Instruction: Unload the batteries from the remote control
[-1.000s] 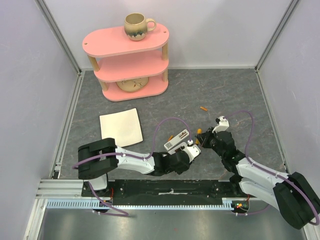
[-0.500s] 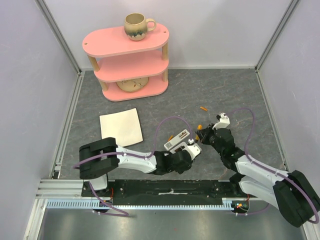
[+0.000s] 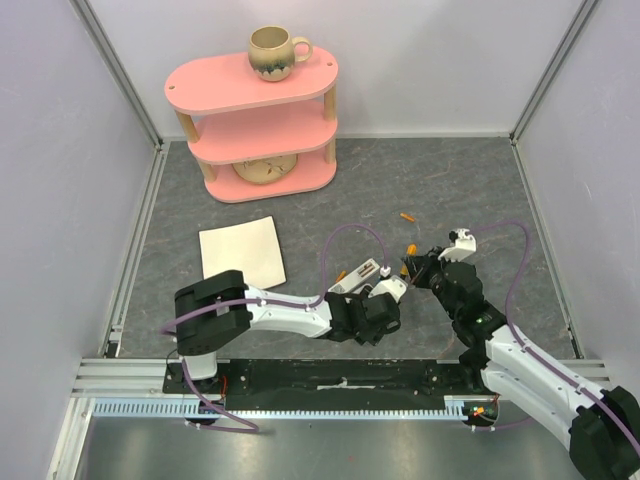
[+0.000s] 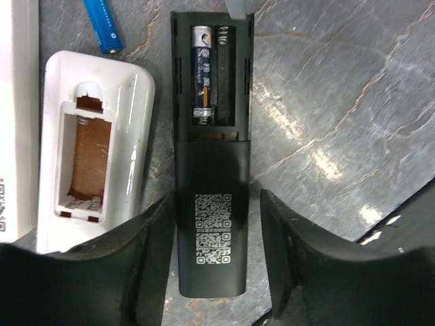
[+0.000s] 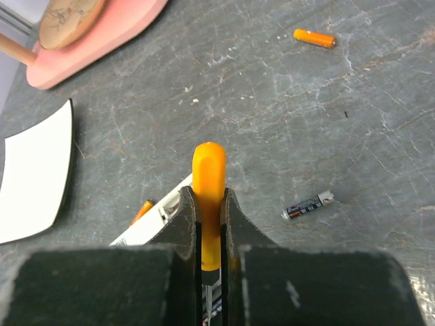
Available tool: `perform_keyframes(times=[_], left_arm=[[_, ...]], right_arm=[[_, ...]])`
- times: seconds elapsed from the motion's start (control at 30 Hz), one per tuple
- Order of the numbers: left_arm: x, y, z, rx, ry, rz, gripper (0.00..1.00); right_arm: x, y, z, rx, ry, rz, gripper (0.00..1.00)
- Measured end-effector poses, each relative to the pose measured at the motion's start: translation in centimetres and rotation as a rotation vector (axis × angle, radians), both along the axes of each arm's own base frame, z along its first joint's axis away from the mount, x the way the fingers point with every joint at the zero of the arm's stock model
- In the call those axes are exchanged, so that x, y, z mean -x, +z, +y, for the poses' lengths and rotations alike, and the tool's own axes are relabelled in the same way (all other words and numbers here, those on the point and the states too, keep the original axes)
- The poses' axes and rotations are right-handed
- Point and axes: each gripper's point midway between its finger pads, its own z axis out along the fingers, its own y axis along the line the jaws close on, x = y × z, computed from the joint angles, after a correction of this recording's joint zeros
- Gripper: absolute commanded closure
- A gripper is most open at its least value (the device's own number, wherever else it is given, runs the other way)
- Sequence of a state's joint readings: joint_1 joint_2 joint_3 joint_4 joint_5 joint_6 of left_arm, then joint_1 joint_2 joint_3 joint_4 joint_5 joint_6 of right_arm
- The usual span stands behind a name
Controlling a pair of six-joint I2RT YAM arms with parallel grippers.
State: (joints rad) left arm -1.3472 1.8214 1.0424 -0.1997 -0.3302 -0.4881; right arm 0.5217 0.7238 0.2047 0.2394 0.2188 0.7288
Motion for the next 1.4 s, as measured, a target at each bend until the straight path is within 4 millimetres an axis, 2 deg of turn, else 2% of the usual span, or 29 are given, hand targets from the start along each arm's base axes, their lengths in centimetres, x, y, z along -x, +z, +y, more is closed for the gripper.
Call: perform_keyframes(times=[0.2,0.57,0.7,0.8,0.87,0.9,0.93,1.07,1.2,1.4], left_arm=[[0.6,0.3,-1.0,0.050,0.031,0.071,0.36],[4.0,1.1,-4.7,0.222,-0.076,0.253,0.36],[4.4,1.3,-4.6,0.268,-0.099,0.272,0.39],[4.3,1.3,-3.2,0.288,-0.097,0.287,0.46],[3.7,1.2,-1.5,0.296,-0.080,0.306,0.54],[3.2,1.1,-0.8,0.299,-0.066,0.311,0.57],[2.6,1.2,-0.3,0.309,-0.050,0.318,0.66],[0.5,0.5,1.3,0.333,0.003,0.347,0.80],[-0.8,0.3,1.7,0.350,0.029,0.358,0.88],[-1.5,0.2,0.6,0.377,0.019,0.368,0.94]], right_arm=[[0.3,-1.1,-0.3,0.035,-0.001,0.035,1.00],[0.5,-0.6,-0.5,0.046,0.000,0.025,1.00],[0.6,-0.6,-0.4,0.049,0.012,0.025,1.00],[0.6,-0.5,-0.1,0.045,0.026,0.023,1.00],[0.6,-0.5,0.2,0.039,0.039,0.021,1.00],[0.5,-0.5,0.4,0.035,0.049,0.021,1.00],[0.5,-0.5,0.6,0.032,0.055,0.020,1.00],[0.4,-0.9,1.5,0.018,0.091,0.035,1.00],[0.3,-1.1,2.0,-0.001,0.107,0.034,1.00],[0.3,-2.9,2.4,-0.008,0.116,0.071,1.00]])
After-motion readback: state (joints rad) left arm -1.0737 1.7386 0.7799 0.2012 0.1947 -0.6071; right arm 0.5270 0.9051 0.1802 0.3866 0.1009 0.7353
